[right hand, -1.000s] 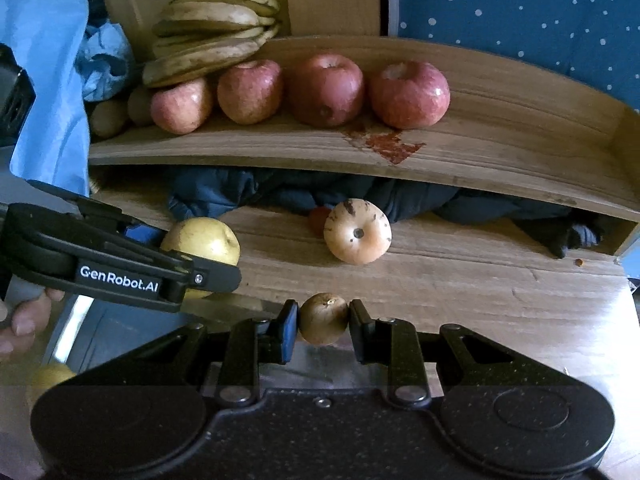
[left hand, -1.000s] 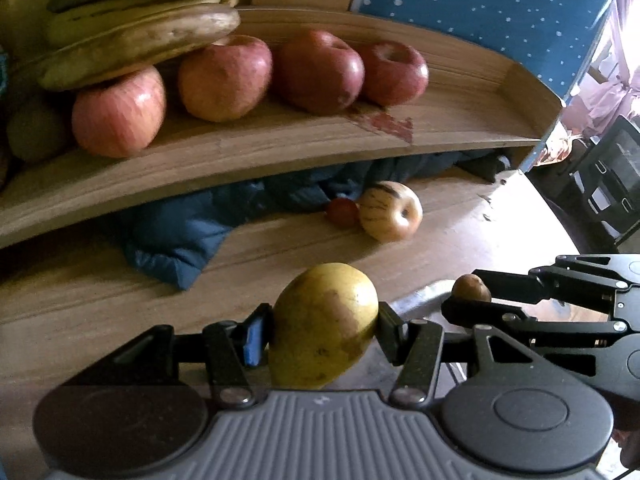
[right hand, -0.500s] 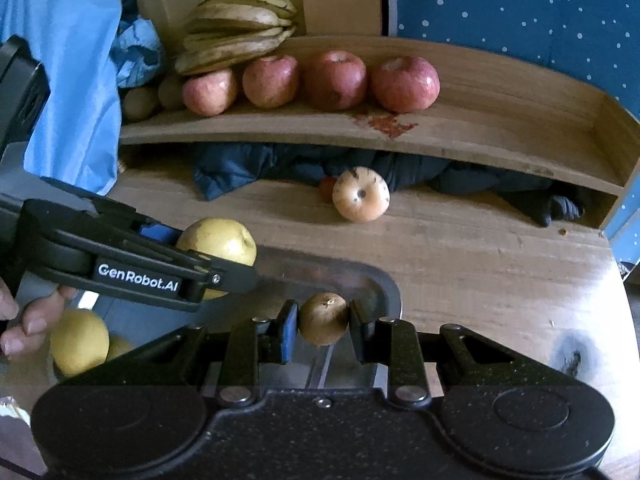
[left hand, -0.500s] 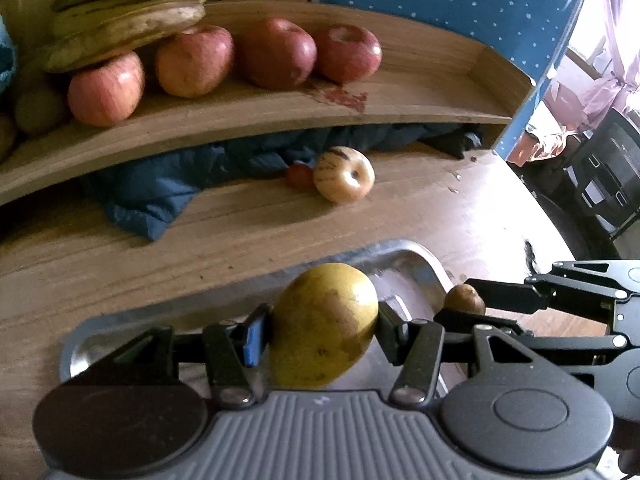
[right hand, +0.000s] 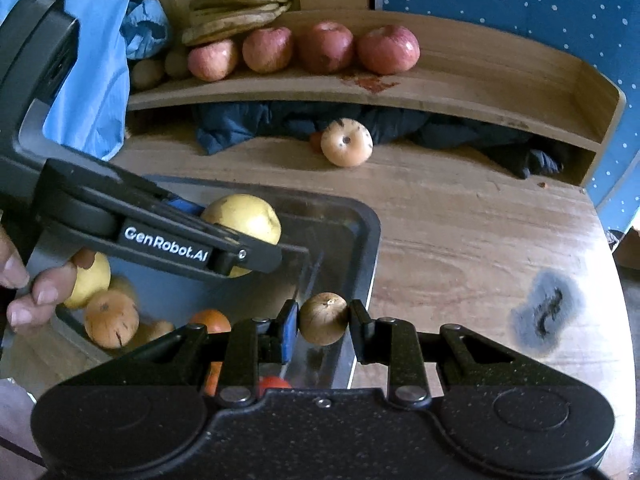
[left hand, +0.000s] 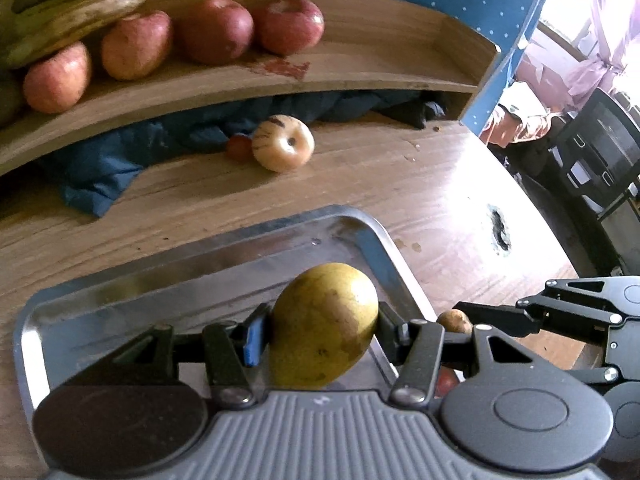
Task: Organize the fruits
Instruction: 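Carry the yellow pear and small brown fruit over the tray, lowering both tools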
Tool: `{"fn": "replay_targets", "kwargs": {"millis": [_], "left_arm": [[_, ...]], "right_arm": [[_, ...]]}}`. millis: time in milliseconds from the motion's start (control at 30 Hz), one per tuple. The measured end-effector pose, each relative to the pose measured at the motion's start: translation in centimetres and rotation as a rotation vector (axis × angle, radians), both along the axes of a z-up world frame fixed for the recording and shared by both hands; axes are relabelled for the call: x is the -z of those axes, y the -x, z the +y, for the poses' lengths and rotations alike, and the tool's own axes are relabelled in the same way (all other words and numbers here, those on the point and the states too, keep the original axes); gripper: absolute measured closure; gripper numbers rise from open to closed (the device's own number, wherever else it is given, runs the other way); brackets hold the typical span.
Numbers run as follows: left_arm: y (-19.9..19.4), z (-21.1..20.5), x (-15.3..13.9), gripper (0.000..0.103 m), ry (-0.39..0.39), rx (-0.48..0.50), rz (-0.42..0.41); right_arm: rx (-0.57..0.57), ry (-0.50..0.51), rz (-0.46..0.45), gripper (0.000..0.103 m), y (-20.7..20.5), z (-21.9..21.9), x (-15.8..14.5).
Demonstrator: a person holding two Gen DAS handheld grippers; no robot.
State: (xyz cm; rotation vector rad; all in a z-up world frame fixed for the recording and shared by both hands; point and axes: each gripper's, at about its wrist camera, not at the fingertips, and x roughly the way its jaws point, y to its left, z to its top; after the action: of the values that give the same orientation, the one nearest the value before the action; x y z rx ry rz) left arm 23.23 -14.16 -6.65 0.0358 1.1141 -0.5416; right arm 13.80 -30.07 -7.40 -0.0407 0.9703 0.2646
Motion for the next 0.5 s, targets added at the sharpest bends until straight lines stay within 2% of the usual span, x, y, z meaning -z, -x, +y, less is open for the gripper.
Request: {"fn": "replay_targets", "kwargs": {"millis": [500], "left_arm": [[0.6,-1.0,0.9,0.044,-0.005,-0.011,0.045]], "right_arm": [[-0.079,0.020,0.034,0.074,1.2,0.4,1.1]]}}
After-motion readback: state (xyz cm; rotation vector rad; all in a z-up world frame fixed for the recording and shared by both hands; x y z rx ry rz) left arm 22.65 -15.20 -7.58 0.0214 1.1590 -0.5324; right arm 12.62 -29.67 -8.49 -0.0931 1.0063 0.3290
